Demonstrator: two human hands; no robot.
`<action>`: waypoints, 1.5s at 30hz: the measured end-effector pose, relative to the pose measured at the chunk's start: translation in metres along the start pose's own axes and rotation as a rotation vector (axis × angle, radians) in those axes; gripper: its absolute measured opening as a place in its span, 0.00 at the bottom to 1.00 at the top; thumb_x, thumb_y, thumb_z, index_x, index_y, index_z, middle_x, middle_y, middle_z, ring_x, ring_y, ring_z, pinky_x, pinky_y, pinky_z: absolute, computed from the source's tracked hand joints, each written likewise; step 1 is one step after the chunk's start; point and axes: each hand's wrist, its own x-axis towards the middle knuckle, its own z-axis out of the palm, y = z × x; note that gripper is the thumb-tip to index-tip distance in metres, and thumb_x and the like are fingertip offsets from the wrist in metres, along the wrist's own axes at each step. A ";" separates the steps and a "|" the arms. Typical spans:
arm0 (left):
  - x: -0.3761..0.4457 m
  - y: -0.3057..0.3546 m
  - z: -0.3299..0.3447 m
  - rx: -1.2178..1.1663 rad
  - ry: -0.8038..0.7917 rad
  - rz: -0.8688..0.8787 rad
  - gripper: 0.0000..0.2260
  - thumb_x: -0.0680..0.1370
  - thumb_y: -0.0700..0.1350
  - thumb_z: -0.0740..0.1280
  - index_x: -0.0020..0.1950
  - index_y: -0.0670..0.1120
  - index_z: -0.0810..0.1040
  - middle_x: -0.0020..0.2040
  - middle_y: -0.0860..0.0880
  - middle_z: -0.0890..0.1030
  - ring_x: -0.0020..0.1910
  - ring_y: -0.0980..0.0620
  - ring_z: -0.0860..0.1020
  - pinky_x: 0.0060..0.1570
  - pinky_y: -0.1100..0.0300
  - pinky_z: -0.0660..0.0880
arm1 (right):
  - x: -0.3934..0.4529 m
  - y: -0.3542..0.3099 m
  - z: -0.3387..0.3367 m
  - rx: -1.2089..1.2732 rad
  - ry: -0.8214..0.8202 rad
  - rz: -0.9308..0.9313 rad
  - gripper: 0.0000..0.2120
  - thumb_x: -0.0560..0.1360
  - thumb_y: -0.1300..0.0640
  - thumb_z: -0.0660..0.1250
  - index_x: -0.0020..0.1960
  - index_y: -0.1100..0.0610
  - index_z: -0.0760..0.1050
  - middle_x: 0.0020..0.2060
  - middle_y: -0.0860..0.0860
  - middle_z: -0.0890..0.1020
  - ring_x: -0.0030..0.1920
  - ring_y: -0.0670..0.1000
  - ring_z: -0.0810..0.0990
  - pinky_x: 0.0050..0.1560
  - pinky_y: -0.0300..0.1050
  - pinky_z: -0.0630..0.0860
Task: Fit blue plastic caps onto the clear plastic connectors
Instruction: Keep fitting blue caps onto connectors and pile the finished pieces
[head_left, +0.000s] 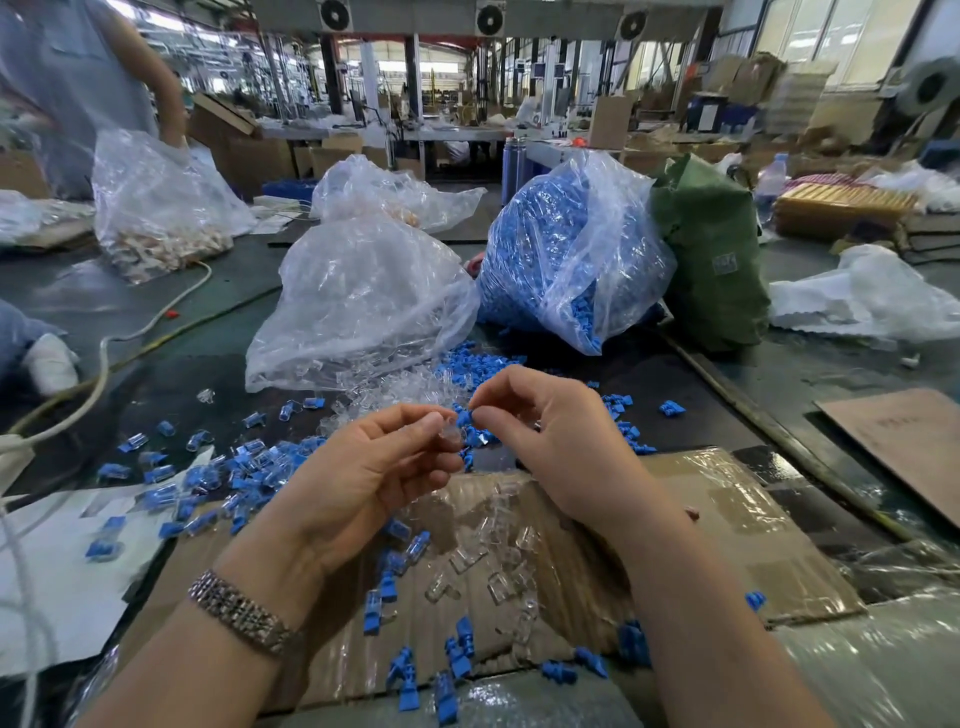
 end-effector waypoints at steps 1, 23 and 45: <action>0.000 0.000 0.001 0.010 -0.004 -0.004 0.11 0.76 0.41 0.68 0.56 0.38 0.80 0.42 0.42 0.84 0.36 0.51 0.83 0.36 0.62 0.81 | -0.001 0.000 0.001 -0.026 -0.006 -0.026 0.01 0.78 0.59 0.71 0.49 0.54 0.82 0.40 0.44 0.84 0.44 0.42 0.81 0.50 0.36 0.76; -0.006 -0.001 0.004 0.373 0.007 0.209 0.11 0.72 0.43 0.72 0.53 0.41 0.86 0.49 0.40 0.87 0.45 0.45 0.86 0.43 0.62 0.81 | -0.007 -0.009 0.001 -0.343 -0.006 -0.223 0.02 0.80 0.56 0.68 0.51 0.54 0.80 0.44 0.45 0.81 0.47 0.49 0.76 0.50 0.51 0.75; -0.005 0.003 -0.002 0.197 0.037 0.257 0.09 0.71 0.42 0.72 0.49 0.47 0.87 0.51 0.39 0.86 0.45 0.44 0.85 0.45 0.57 0.83 | -0.014 0.003 -0.014 -0.778 -0.348 0.523 0.16 0.78 0.53 0.66 0.36 0.54 0.63 0.40 0.52 0.73 0.42 0.54 0.73 0.40 0.46 0.70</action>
